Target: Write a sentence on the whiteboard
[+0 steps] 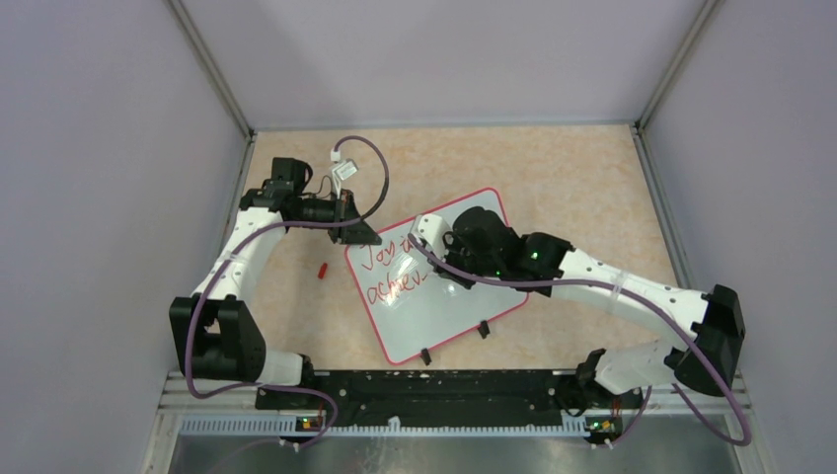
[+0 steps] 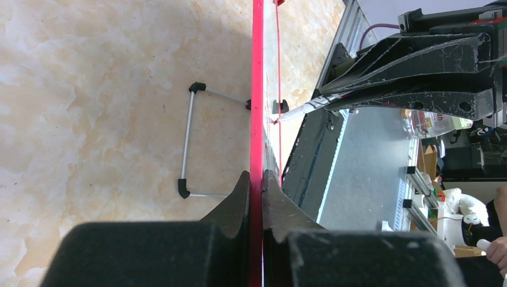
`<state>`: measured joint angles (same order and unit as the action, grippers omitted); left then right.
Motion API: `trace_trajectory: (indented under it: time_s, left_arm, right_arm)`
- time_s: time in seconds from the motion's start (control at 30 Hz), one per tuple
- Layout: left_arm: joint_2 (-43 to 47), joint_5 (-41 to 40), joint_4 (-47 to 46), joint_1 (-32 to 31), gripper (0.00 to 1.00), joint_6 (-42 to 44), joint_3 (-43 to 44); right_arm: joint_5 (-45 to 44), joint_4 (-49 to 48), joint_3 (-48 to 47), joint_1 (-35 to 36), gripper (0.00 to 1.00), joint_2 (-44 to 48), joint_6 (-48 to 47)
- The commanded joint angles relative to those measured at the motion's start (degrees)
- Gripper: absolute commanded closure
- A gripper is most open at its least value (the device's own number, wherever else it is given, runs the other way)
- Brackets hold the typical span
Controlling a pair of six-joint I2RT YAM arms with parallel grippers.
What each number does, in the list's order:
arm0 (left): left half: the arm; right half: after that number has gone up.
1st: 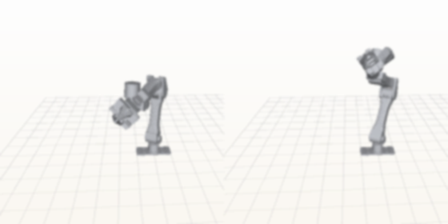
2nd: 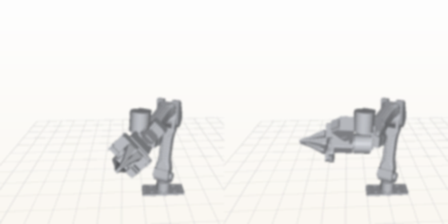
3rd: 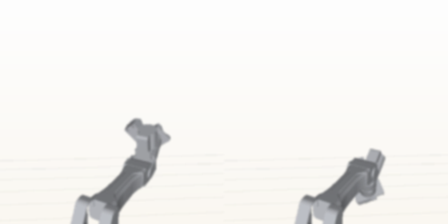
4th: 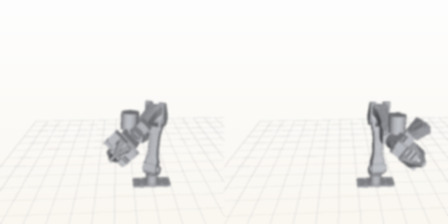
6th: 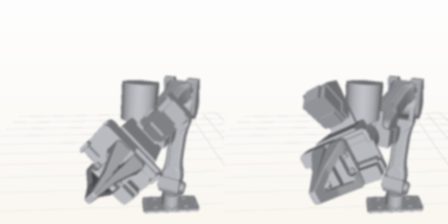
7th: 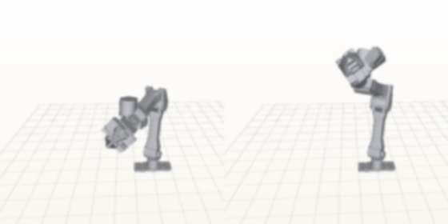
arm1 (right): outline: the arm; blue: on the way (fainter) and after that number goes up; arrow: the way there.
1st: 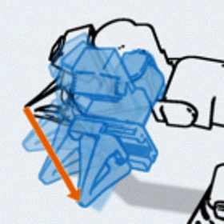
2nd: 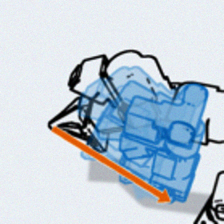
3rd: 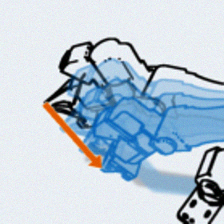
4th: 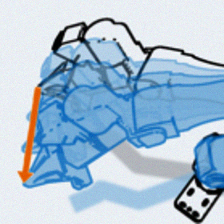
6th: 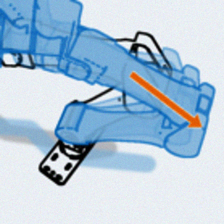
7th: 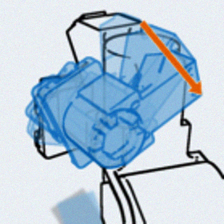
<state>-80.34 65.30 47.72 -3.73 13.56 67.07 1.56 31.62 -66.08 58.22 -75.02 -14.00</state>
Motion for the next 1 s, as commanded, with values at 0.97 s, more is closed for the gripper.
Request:
trace_trajectory:
  time_s: [0.97]
  left_arm:
    - [0.53,-5.72,-0.32,0.21,1.0,1.64,-0.65]
  right_arm:
    - [1.6,-1.24,0.16,0.72,1.0,-0.89,0.38]
